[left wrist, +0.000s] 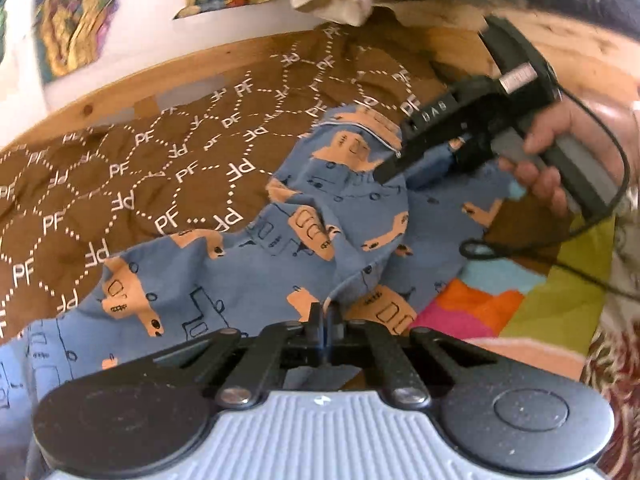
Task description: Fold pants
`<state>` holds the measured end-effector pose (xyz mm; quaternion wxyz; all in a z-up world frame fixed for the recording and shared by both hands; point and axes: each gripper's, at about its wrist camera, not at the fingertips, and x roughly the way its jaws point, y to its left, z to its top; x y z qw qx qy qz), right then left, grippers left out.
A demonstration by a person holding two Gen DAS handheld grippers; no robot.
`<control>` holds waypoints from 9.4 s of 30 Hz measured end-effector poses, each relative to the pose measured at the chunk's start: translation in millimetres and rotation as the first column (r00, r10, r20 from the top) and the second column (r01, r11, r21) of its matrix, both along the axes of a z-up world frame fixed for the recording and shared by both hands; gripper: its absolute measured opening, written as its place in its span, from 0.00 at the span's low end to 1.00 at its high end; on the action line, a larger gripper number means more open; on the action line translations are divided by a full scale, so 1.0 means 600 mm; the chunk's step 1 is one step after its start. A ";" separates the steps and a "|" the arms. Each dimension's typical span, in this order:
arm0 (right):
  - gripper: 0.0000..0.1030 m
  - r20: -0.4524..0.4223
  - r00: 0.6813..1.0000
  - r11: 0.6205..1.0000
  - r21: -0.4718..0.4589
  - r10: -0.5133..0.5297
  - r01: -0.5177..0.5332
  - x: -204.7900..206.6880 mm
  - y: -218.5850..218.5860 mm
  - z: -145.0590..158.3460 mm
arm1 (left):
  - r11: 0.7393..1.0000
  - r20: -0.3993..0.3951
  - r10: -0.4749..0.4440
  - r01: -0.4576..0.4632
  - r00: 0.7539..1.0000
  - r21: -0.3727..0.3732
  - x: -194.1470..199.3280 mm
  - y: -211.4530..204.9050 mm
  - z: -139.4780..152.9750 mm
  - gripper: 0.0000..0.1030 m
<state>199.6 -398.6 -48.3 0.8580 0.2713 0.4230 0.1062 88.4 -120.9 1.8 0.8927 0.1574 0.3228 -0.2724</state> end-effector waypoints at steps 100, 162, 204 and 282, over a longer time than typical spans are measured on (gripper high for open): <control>0.07 0.407 0.817 0.776 -0.316 -0.409 0.546 -0.224 -0.023 0.011 | 0.933 -0.165 -0.352 0.330 0.921 -0.144 0.217 -0.468 0.007 0.22; 0.59 0.229 0.954 0.710 -0.704 0.194 0.024 -0.090 0.142 0.003 | 0.944 -0.105 0.330 -0.328 0.938 0.038 0.276 0.130 -0.033 0.05; 0.52 0.332 0.804 0.777 -0.248 -0.493 0.579 -0.199 -0.055 0.010 | 0.918 0.013 -0.176 0.159 0.984 0.362 0.293 -0.452 -0.014 0.79; 0.13 0.329 0.817 0.769 -0.607 0.473 -0.200 -0.215 0.322 -0.011 | 0.960 -0.492 0.129 -0.232 0.861 -0.155 0.244 0.014 -0.035 0.11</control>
